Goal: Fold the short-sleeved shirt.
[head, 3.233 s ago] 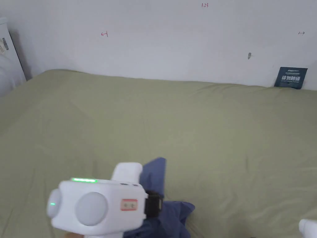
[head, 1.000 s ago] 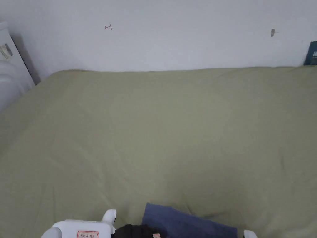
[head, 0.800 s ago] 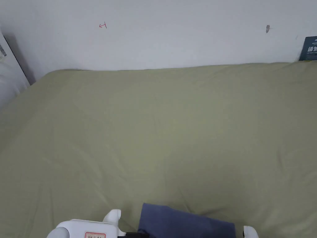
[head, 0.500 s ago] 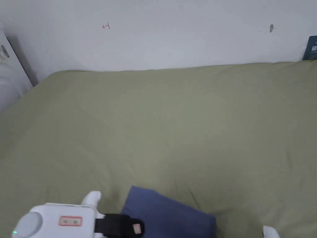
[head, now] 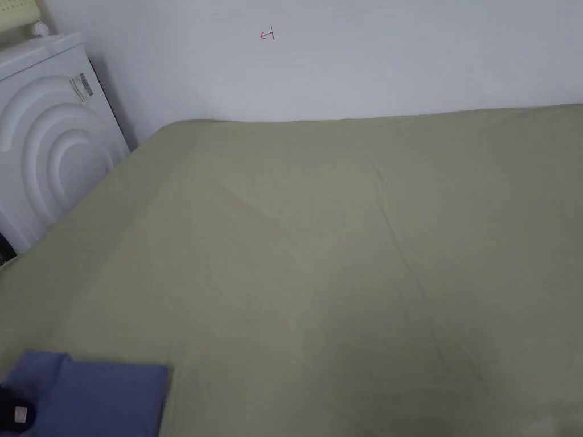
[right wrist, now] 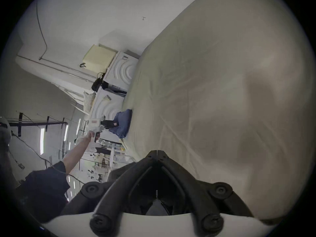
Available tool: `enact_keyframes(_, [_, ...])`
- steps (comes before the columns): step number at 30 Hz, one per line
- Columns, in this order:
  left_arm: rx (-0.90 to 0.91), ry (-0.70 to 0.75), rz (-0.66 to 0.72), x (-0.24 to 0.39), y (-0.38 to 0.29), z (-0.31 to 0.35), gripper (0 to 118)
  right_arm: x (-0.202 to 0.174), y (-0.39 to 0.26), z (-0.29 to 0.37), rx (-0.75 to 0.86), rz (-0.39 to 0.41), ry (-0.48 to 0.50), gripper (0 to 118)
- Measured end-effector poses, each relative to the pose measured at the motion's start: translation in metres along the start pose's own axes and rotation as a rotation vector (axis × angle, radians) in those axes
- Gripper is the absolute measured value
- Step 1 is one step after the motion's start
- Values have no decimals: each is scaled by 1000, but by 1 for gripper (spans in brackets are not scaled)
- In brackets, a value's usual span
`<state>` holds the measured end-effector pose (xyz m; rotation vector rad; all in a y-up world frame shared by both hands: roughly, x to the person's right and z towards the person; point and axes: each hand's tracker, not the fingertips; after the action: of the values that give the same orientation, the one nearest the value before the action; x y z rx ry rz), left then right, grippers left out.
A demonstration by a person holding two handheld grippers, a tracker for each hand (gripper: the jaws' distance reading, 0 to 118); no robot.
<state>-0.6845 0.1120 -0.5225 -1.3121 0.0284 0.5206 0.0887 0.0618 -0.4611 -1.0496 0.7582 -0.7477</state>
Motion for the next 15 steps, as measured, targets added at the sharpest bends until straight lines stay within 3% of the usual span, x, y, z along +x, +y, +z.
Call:
enact_keyframes(1, [-5,-88,41,-8,-3,-9,21,-1,-2,-2,-3,-7,2,1])
enact_keyframes(2, [23,-57,66,-5,-8,-13,30,-3,-3,-3,-7,-11,0,1])
enact_keyframes(4, [49,45,41,-3,-17,-7,83,-6,-3,-1,-16,-6,-6,1])
enact_keyframes(5, [27,54,35,-2,-21,8,98,-11,-3,5,-26,15,-31,1])
enact_keyframes(6, [63,37,38,-2,-29,30,99,-16,-3,12,-30,44,-55,1])
enact_keyframes(9, [173,169,9,28,-52,110,99,-34,1,52,20,146,-101,1])
enact_keyframes(11, [347,294,-46,40,-58,161,97,-44,4,84,99,192,-130,1])
enact_keyframes(12, [436,309,-68,66,-70,178,90,-51,5,98,140,239,-175,1])
enact_keyframes(14, [624,290,-177,131,-100,200,65,-67,8,125,238,350,-263,1])
enact_keyframes(15, [703,255,-231,161,-115,203,36,-75,10,135,262,385,-287,1])
